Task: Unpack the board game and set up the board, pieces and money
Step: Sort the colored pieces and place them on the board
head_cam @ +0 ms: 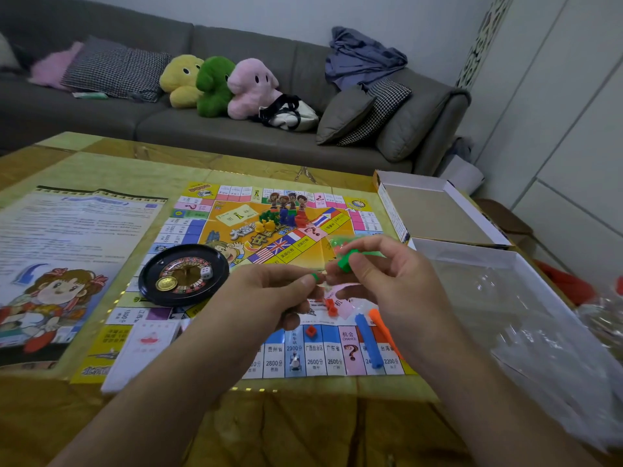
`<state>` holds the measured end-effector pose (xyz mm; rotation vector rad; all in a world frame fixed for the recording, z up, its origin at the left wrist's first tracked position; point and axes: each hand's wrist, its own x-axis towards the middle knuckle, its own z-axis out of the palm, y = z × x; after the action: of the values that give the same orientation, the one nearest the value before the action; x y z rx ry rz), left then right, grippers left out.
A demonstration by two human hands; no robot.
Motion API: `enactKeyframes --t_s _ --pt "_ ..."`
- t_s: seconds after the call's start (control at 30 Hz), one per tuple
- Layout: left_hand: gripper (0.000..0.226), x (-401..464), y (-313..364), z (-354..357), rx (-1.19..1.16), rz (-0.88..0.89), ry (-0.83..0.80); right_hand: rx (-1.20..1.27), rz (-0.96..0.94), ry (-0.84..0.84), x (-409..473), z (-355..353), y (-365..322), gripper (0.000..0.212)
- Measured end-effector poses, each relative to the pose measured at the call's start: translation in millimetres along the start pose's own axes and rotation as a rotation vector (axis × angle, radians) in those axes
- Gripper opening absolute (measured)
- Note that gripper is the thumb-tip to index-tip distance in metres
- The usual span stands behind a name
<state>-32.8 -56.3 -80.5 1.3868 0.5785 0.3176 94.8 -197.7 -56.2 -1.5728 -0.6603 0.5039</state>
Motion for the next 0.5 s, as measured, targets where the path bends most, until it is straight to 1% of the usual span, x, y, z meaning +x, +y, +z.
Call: enactKeyframes --t_s 0.1,0.17,0.27,0.37,0.5 --pt "0.015 -2 -2 5 -0.093 0.019 -0.012 -0.054 -0.049 0.021 -4 5 1 0.01" --pt "0.017 -3 -4 9 -0.153 0.04 -0.009 -0.04 -0.051 0.053 -5 8 5 0.01" --pt "0.016 -4 -5 11 -0.145 0.084 0.017 -0.011 -0.057 0.072 -6 12 8 0.009" --pt "0.018 -4 -4 13 -0.003 0.144 0.022 -0.039 -0.082 0.075 -6 12 7 0.01" --pt "0.013 -4 -4 14 0.345 0.247 0.059 -0.062 -0.091 0.049 -6 12 9 0.01"
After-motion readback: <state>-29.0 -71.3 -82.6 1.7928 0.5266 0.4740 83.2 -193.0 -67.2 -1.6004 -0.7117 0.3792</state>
